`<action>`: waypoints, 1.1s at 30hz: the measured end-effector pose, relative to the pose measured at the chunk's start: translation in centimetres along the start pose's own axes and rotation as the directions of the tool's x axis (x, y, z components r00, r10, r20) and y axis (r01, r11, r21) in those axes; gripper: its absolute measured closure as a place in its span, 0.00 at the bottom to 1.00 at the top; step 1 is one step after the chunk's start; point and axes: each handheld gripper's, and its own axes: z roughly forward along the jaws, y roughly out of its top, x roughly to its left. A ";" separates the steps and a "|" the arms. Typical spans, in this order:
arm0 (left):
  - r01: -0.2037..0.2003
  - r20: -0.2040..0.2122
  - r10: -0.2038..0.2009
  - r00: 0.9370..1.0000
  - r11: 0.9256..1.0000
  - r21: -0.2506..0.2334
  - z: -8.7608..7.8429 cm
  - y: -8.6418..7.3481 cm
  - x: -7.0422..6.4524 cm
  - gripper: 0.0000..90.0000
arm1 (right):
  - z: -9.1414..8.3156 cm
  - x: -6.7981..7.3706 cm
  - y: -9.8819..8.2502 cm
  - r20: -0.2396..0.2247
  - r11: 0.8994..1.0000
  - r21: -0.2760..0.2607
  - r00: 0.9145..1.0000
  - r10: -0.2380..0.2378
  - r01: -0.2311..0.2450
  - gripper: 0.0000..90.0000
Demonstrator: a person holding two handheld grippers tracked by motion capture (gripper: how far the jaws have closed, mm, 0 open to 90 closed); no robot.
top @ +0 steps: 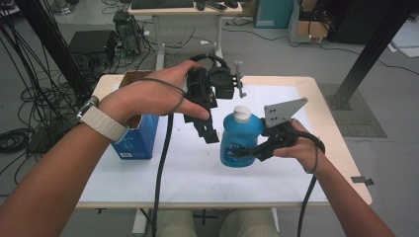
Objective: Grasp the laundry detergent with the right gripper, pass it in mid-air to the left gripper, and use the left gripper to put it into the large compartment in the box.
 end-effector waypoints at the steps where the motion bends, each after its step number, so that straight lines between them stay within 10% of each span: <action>1: 0.000 0.001 0.000 1.000 1.000 -0.001 0.0 0.0 0.0 0.07 | 0.2 0.0 0.1 -0.003 1.000 0.002 1.000 0.000 0.000 0.48; 33: 0.008 0.003 -0.008 1.000 1.000 -0.008 1.4 1.0 0.7 0.07 | 3.3 -0.7 -0.4 -0.030 0.998 0.056 0.999 0.015 -0.013 0.48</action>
